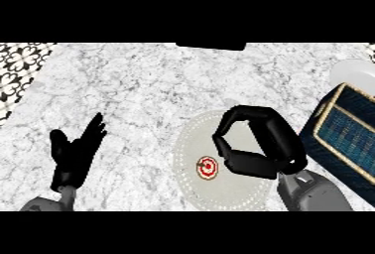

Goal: Pick the cupcake from the placemat and place it in the basket

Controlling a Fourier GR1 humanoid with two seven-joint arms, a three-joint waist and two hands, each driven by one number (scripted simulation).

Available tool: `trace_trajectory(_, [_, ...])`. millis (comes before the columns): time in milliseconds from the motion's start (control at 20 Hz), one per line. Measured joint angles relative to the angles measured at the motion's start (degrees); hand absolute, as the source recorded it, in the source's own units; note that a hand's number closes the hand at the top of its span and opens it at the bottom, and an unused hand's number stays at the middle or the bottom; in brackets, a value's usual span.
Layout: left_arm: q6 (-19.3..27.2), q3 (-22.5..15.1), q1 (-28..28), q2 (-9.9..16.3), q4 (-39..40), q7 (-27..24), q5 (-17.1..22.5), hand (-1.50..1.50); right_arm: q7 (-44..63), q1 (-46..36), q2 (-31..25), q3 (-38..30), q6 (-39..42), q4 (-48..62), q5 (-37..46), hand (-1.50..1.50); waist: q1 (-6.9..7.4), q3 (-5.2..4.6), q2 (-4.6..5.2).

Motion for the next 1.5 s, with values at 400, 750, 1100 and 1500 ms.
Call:
trace_trajectory(400, [-2.9, -1.0, 4.4, 1.8, 3.3, 1.1, 0.2, 0.0, 7.3, -8.7, 8.7, 19.4, -15.2, 9.6, 21.3, -1.5, -2.75, -0.02, -1.72])
trace_trajectory(750, [-2.6, 0.3, 7.3, 2.6, 3.0, 0.1, 0.5, 0.0, 29.1, -21.7, 2.7, 20.8, -10.0, 9.3, 37.7, -1.5, -5.69, 0.08, -2.92])
trace_trajectory(1100, [-3.4, 1.3, 9.1, 2.5, 2.7, -1.8, 0.9, 0.0, 49.0, -33.9, -3.0, 16.6, 12.3, -0.4, 32.3, -1.5, -6.78, 0.23, -2.92])
trace_trajectory(1500, [-3.4, 1.9, 9.7, 2.6, 2.0, -2.0, 0.5, 0.0, 56.3, -39.5, -8.1, 11.5, 27.3, -2.9, 13.7, -1.5, -6.93, 0.26, -2.58])
